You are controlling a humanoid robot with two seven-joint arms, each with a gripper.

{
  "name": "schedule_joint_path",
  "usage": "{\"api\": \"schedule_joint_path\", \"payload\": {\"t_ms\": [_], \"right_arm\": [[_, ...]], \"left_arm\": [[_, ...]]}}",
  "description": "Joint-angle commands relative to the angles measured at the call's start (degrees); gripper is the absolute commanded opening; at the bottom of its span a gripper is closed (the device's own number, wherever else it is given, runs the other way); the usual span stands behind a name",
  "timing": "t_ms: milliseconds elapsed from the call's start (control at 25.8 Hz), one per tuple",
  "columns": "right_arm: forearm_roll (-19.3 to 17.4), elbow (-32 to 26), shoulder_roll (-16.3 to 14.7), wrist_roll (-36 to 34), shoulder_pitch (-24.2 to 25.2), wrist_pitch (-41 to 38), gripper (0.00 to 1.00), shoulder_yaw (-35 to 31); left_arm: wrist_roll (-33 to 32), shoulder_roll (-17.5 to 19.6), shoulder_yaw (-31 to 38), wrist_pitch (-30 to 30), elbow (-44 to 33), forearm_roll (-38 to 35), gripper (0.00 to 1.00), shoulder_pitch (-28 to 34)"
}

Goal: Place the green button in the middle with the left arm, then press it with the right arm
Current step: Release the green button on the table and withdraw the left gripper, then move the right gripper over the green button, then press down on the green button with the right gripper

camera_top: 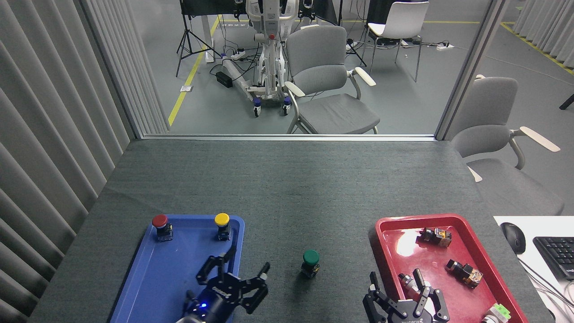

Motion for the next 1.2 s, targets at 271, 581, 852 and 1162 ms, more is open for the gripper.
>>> {"api": "schedule_joint_path", "payload": {"t_ms": [271, 581, 852, 1162], "right_arm": [[1.5, 3.7, 1.6, 0.4, -5.9, 1.8, 0.73, 5.0], [3.1, 9.3, 3.2, 2.3, -11.7, 6.9, 0.26, 12.7], [2.9, 14.9, 4.6, 7.2, -16.6, 8.5, 0.10, 16.5], [2.7, 20.7, 5.8, 8.4, -20.1, 9.1, 0.10, 18.2]], "left_arm": [[-0.5, -0.7, 29.3, -1.5, -10.9, -10.4, 0.99, 15.1], [-0.6, -1.0, 36.2, -7.8, -10.7, -6.9, 0.99, 15.1], [-0.4, -1.0, 37.6, -7.7, -10.6, -3.6, 0.99, 15.3], [-0.6, 0.7, 38.2, -7.9, -9.0, -3.6, 0.99, 12.1]]}}
